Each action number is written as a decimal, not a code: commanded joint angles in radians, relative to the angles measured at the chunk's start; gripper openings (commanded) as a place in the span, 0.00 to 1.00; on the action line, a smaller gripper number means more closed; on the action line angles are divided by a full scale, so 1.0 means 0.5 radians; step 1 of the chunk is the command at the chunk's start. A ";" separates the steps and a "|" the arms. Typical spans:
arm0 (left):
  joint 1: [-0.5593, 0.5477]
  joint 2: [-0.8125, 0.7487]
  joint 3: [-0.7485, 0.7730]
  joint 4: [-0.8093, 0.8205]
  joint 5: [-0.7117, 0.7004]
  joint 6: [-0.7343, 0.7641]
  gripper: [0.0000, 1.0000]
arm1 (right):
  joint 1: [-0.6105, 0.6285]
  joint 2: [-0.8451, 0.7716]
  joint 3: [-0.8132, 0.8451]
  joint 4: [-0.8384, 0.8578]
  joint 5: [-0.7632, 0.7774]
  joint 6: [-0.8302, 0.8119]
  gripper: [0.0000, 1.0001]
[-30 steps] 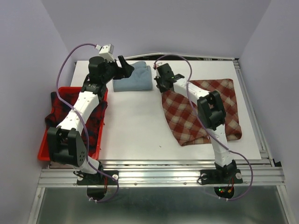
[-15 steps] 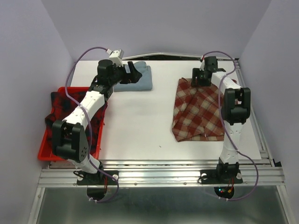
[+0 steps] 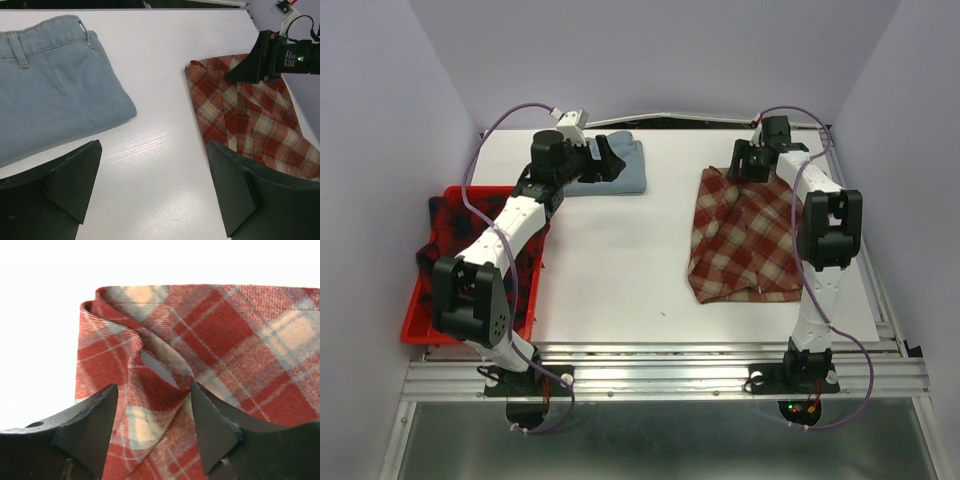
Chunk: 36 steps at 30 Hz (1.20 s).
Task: Fold and stack the skirts
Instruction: Flatten the skirt out
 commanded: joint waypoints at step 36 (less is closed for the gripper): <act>-0.336 -0.201 -0.282 -0.025 -0.183 0.456 0.99 | -0.085 -0.229 0.311 -0.204 -0.511 -0.307 0.75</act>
